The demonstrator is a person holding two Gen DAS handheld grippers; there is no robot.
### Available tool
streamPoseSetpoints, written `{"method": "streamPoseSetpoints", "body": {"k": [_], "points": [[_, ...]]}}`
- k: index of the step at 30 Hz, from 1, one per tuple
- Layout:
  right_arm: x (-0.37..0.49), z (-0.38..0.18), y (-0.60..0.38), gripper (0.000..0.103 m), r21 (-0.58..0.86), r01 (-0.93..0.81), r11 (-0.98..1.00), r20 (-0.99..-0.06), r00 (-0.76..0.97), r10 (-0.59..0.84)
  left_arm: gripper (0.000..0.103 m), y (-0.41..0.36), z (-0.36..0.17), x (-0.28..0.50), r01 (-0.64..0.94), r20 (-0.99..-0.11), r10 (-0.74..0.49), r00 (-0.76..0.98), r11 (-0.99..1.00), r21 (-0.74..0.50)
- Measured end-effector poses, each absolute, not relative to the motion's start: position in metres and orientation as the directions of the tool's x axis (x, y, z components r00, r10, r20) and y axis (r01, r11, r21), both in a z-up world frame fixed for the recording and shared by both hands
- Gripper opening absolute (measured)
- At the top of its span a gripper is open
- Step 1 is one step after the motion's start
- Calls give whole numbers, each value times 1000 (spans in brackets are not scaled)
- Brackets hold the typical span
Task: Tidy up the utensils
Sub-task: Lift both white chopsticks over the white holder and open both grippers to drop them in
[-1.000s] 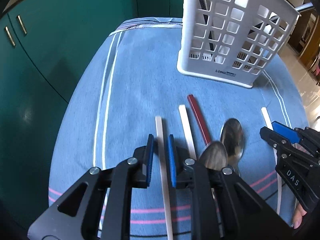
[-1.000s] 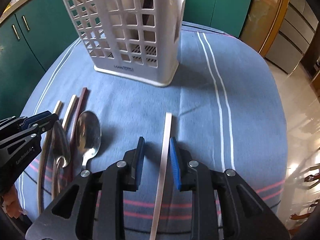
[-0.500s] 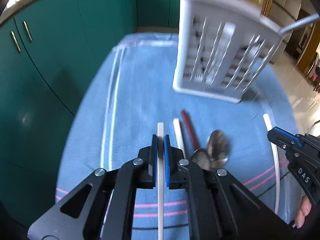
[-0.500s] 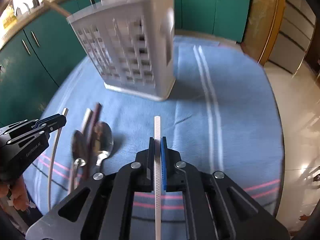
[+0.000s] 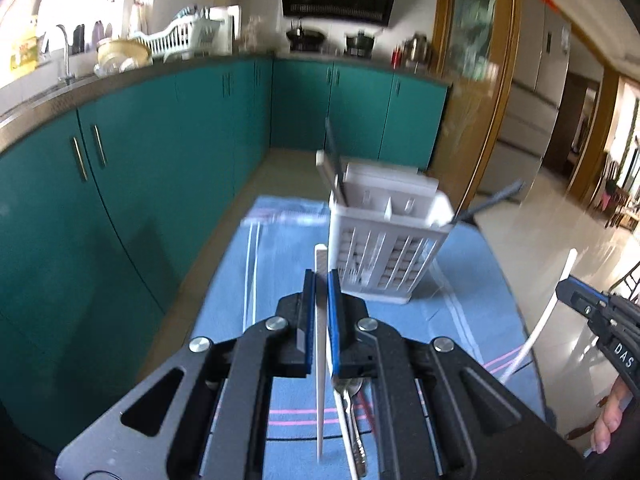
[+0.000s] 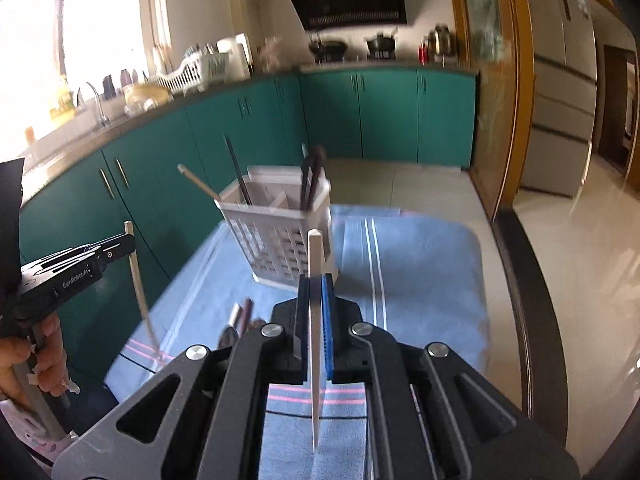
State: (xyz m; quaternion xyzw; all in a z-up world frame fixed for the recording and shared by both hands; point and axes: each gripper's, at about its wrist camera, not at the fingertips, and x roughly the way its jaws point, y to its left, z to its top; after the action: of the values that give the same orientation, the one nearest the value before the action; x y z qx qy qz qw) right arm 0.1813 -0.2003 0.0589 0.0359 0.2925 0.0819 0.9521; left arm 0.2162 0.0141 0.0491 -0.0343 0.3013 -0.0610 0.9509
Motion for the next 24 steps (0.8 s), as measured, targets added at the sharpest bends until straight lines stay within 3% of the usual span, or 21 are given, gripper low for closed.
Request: {"method": "streamPoseSetpoints", "body": {"k": [8, 14, 20, 24], "points": [[180, 116, -184, 7, 67, -176, 982, -423, 887, 187, 6, 33, 128, 210, 83, -381, -136, 914, 985, -152], [199, 166, -173, 7, 60, -210, 976, -322, 921, 218, 6, 41, 177, 233, 93, -304, -168, 938, 965, -245], [230, 203, -165, 7, 70, -175, 982, -187, 965, 185, 6, 38, 182, 277, 56, -241, -144, 960, 940, -336], [257, 195, -153, 6, 34, -124, 992, -180, 975, 128, 6, 30, 174, 303, 17, -246, -107, 963, 940, -342]]}}
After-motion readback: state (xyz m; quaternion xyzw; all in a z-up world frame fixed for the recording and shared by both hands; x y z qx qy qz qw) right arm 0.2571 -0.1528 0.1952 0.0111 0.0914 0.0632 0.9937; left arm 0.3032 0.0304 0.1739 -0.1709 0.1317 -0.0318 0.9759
